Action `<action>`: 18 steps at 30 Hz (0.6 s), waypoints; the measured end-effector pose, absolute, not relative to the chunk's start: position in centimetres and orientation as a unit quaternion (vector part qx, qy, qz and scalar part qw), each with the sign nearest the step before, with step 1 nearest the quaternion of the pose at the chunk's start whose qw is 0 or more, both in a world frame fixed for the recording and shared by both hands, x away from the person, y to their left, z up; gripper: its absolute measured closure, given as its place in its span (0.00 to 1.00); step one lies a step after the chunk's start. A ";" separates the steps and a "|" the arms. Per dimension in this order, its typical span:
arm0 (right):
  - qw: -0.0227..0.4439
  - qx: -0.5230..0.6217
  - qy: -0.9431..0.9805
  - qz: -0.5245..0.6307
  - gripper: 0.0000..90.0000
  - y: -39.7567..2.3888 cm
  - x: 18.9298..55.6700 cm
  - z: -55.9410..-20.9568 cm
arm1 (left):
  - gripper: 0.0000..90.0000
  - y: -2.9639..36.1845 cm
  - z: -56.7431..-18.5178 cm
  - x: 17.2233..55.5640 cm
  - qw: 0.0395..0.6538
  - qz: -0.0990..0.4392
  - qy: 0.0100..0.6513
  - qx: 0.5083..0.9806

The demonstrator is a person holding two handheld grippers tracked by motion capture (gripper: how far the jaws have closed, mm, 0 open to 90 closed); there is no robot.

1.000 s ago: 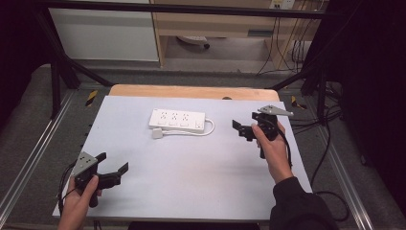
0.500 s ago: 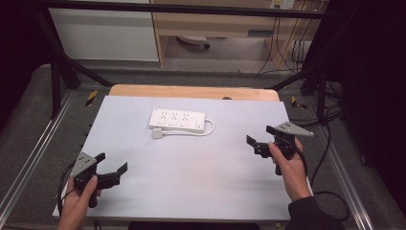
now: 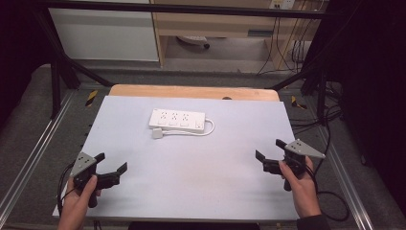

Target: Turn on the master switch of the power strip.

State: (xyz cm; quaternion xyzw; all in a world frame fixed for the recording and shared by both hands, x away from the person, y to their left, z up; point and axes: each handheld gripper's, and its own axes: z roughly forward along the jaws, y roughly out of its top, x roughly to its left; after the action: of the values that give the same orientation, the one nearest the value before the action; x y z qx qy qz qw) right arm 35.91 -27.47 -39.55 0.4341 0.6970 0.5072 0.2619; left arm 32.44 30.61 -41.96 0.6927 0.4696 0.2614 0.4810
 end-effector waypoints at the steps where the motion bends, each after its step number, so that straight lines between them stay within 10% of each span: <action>1: 0.262 0.434 0.697 0.507 0.07 -27.6 35.8 -39.9 | 0.06 30.7 -42.0 32.5 0.483 0.260 0.470 0.691; 18: 0.246 0.456 0.722 0.459 0.07 -27.0 35.7 -44.0 | 0.06 30.8 -42.0 32.6 0.487 0.258 0.472 0.688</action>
State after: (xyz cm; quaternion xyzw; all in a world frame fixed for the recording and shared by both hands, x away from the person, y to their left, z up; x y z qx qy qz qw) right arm 35.68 -26.96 -44.01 0.4556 0.7219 0.4591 0.2462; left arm 32.55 30.77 -41.95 0.6882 0.4718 0.2577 0.4873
